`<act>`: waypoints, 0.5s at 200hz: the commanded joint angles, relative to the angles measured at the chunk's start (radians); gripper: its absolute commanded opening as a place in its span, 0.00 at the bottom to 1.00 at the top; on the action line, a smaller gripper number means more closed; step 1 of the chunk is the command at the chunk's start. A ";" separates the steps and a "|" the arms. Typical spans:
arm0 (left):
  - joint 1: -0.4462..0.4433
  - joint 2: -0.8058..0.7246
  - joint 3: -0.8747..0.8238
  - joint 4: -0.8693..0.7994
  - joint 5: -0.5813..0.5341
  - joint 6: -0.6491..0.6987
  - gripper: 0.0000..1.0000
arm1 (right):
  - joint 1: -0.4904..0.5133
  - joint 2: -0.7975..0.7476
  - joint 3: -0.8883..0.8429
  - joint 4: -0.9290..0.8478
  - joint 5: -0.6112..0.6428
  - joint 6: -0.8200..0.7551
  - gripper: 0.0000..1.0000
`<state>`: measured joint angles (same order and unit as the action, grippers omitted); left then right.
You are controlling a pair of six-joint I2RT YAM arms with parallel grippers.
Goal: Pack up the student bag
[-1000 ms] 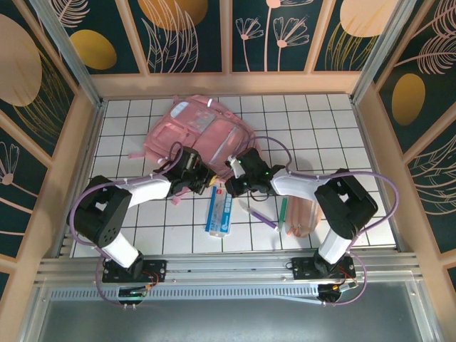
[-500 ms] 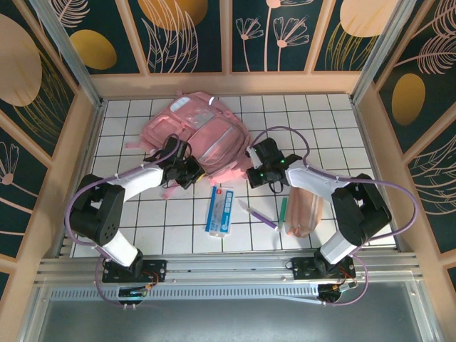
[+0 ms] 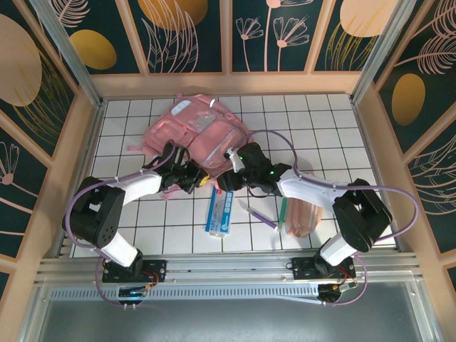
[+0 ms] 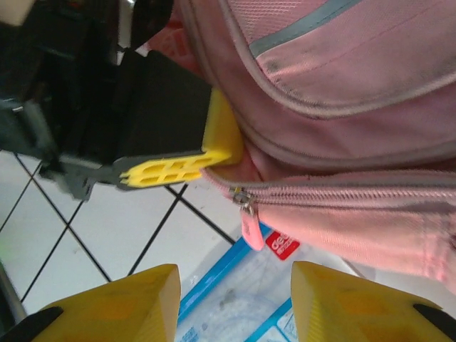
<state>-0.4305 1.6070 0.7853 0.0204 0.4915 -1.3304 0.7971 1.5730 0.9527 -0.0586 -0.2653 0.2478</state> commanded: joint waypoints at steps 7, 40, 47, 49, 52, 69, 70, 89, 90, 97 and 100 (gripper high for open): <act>-0.019 -0.025 0.001 0.063 0.087 -0.054 0.00 | 0.040 0.053 0.037 -0.023 0.060 0.025 0.45; -0.022 -0.025 -0.009 0.094 0.095 -0.071 0.00 | 0.044 0.087 0.046 -0.024 0.015 0.031 0.43; -0.023 -0.025 -0.009 0.096 0.097 -0.073 0.00 | 0.042 0.093 0.051 -0.027 0.027 0.028 0.44; -0.023 -0.024 -0.009 0.096 0.096 -0.073 0.00 | 0.043 0.095 0.054 -0.028 0.031 0.027 0.44; -0.024 -0.024 -0.009 0.096 0.096 -0.073 0.00 | 0.044 0.099 0.056 -0.031 0.037 0.024 0.44; -0.025 -0.024 -0.007 0.096 0.101 -0.073 0.00 | 0.042 0.123 0.079 -0.041 0.066 0.012 0.44; -0.025 -0.024 -0.007 0.096 0.101 -0.073 0.00 | 0.043 0.125 0.081 -0.041 0.068 0.011 0.44; -0.027 -0.024 -0.010 0.096 0.106 -0.072 0.00 | 0.044 0.151 0.109 -0.051 0.133 0.018 0.44; -0.027 -0.024 -0.010 0.096 0.106 -0.072 0.00 | 0.044 0.153 0.111 -0.050 0.136 0.018 0.44; -0.027 -0.025 -0.011 0.098 0.106 -0.071 0.00 | 0.044 0.161 0.118 -0.052 0.155 0.021 0.44; -0.026 -0.025 -0.012 0.099 0.107 -0.071 0.00 | 0.043 0.165 0.122 -0.052 0.161 0.022 0.44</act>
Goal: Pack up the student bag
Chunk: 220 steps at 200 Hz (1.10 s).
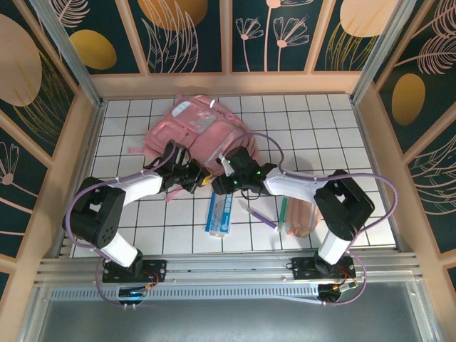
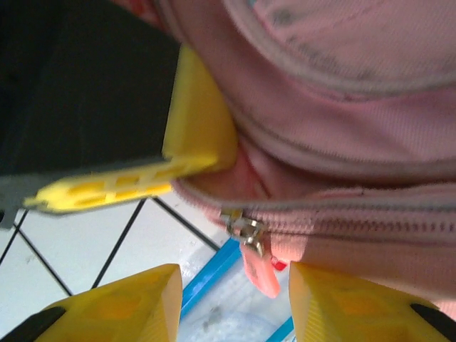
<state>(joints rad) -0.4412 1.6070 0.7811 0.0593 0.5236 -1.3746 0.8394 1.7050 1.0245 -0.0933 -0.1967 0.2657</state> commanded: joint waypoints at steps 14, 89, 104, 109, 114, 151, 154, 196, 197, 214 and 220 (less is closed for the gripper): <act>-0.016 -0.028 -0.016 0.071 0.079 -0.030 0.00 | 0.002 0.057 0.066 -0.018 0.085 0.004 0.41; -0.016 -0.032 -0.027 0.060 0.071 -0.016 0.00 | 0.001 0.053 0.048 -0.013 0.100 0.010 0.00; -0.016 -0.029 -0.024 0.058 0.065 -0.014 0.00 | 0.001 0.038 0.038 -0.015 0.091 0.005 0.00; -0.017 -0.028 -0.023 0.055 0.061 -0.011 0.00 | -0.001 0.032 0.037 -0.019 0.092 0.005 0.00; -0.016 -0.027 -0.020 0.048 0.055 -0.007 0.00 | 0.000 0.027 0.035 -0.026 0.094 0.002 0.00; -0.015 -0.031 0.025 -0.100 -0.056 0.080 0.00 | -0.026 -0.021 0.012 -0.083 0.162 -0.015 0.00; -0.015 -0.031 0.029 -0.111 -0.064 0.088 0.00 | -0.031 -0.027 0.006 -0.080 0.164 -0.015 0.00; -0.012 -0.036 0.034 -0.132 -0.087 0.109 0.00 | -0.119 -0.066 -0.050 -0.073 0.189 -0.011 0.00; -0.012 -0.035 0.034 -0.133 -0.086 0.109 0.00 | -0.121 -0.067 -0.052 -0.074 0.191 -0.012 0.00; -0.007 -0.035 0.036 -0.137 -0.082 0.119 0.00 | -0.143 -0.063 -0.056 -0.086 0.235 -0.028 0.00; -0.005 -0.036 0.036 -0.141 -0.081 0.125 0.00 | -0.154 -0.059 -0.056 -0.091 0.247 -0.032 0.00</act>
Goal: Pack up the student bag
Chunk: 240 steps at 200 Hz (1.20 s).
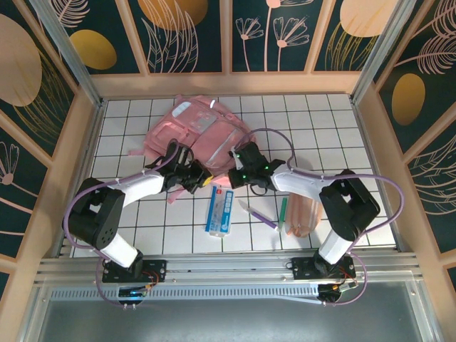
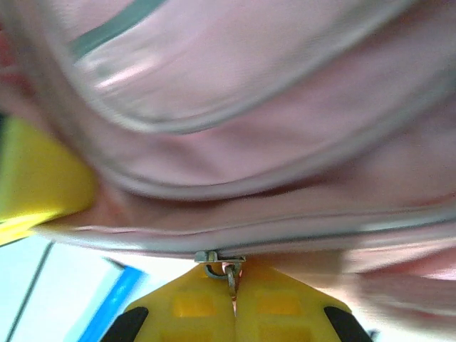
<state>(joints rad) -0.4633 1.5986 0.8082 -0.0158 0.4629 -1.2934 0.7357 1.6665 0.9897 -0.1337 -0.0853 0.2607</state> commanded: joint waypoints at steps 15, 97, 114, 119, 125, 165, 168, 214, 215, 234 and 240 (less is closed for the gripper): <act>0.028 -0.035 0.009 -0.083 -0.026 0.065 0.00 | -0.080 -0.016 -0.028 -0.054 0.159 -0.035 0.00; 0.175 -0.044 0.061 -0.205 -0.061 0.304 0.00 | -0.157 -0.086 -0.073 -0.035 0.181 -0.070 0.00; 0.184 -0.002 0.156 -0.298 -0.116 0.378 0.01 | -0.122 -0.122 -0.096 0.000 0.119 -0.093 0.00; 0.185 0.009 0.199 -0.318 -0.135 0.407 0.04 | -0.101 -0.132 -0.104 0.009 0.121 -0.108 0.00; 0.184 0.020 0.232 -0.334 -0.159 0.436 0.06 | -0.070 -0.144 -0.111 0.020 0.130 -0.131 0.00; 0.187 0.094 0.363 -0.338 -0.241 0.539 0.19 | 0.047 -0.180 -0.129 0.098 0.045 -0.143 0.00; 0.186 0.097 0.369 -0.342 -0.237 0.539 0.19 | 0.048 -0.179 -0.128 0.102 0.031 -0.136 0.00; 0.178 -0.072 0.177 -0.279 -0.099 0.185 0.30 | 0.080 -0.139 -0.097 0.156 -0.064 -0.096 0.00; 0.177 -0.079 0.158 -0.273 -0.098 0.175 0.31 | 0.080 -0.137 -0.097 0.156 -0.065 -0.095 0.00; 0.161 -0.193 0.012 -0.222 -0.116 0.057 0.37 | 0.084 -0.106 -0.079 0.170 -0.073 -0.098 0.00; 0.151 -0.214 -0.014 -0.222 -0.133 0.040 0.38 | 0.086 -0.094 -0.074 0.171 -0.074 -0.098 0.00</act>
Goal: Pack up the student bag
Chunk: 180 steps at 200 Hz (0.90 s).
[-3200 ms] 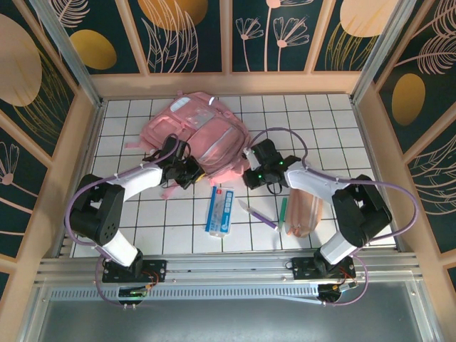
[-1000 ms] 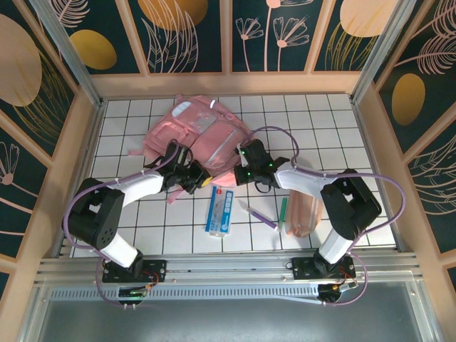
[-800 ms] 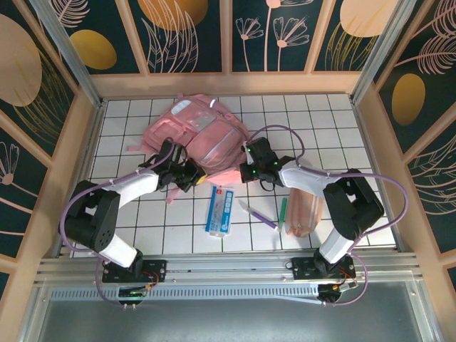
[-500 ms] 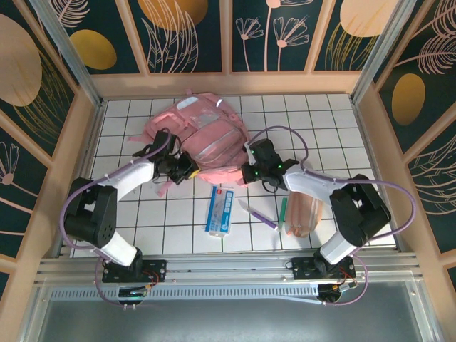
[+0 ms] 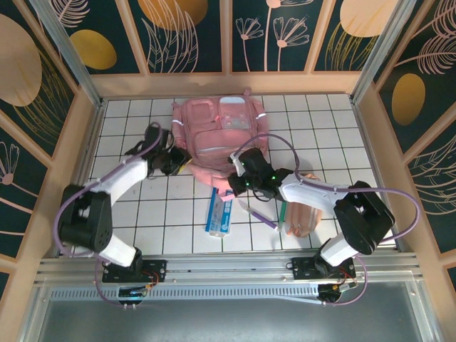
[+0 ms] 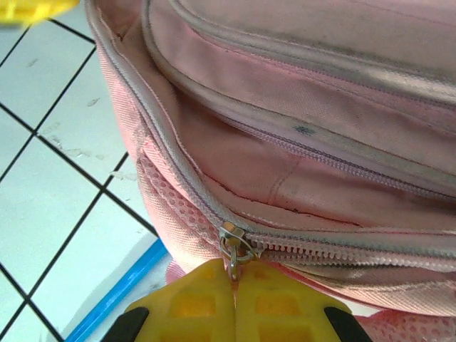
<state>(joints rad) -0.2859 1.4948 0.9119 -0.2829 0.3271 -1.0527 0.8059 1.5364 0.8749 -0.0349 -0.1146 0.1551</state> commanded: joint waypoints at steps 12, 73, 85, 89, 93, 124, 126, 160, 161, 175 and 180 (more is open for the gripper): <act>-0.048 -0.137 -0.160 0.053 -0.017 -0.237 0.39 | 0.020 0.052 0.056 0.075 -0.049 0.005 0.00; -0.127 -0.071 -0.181 0.246 -0.026 -0.378 0.39 | 0.067 0.084 0.100 0.060 -0.014 -0.023 0.00; -0.141 -0.054 -0.148 0.246 -0.041 -0.390 0.39 | 0.074 0.085 0.096 0.064 -0.008 -0.026 0.00; -0.145 -0.050 -0.138 0.245 -0.048 -0.396 0.38 | 0.077 0.085 0.097 0.067 -0.008 -0.026 0.00; -0.149 -0.047 -0.132 0.247 -0.055 -0.403 0.39 | 0.079 0.085 0.095 0.070 -0.007 -0.025 0.00; -0.172 -0.050 -0.162 0.305 -0.113 -0.514 0.39 | 0.088 0.084 0.082 0.097 -0.007 -0.017 0.00; -0.173 -0.051 -0.166 0.311 -0.117 -0.522 0.39 | 0.090 0.084 0.082 0.098 -0.007 -0.016 0.00; -0.189 -0.034 -0.174 0.310 -0.143 -0.537 0.38 | 0.090 0.092 0.087 0.104 -0.006 -0.020 0.00; -0.190 -0.033 -0.174 0.307 -0.144 -0.536 0.38 | 0.091 0.092 0.088 0.105 -0.007 -0.021 0.00; -0.196 -0.014 -0.183 0.292 -0.152 -0.535 0.37 | 0.090 0.093 0.097 0.103 -0.011 -0.027 0.00; -0.196 -0.009 -0.197 0.303 -0.152 -0.541 0.36 | 0.090 0.093 0.099 0.102 -0.012 -0.029 0.00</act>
<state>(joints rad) -0.4717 1.4509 0.7406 0.0006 0.1997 -1.5326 0.8799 1.6226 0.9382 0.0032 -0.1211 0.1543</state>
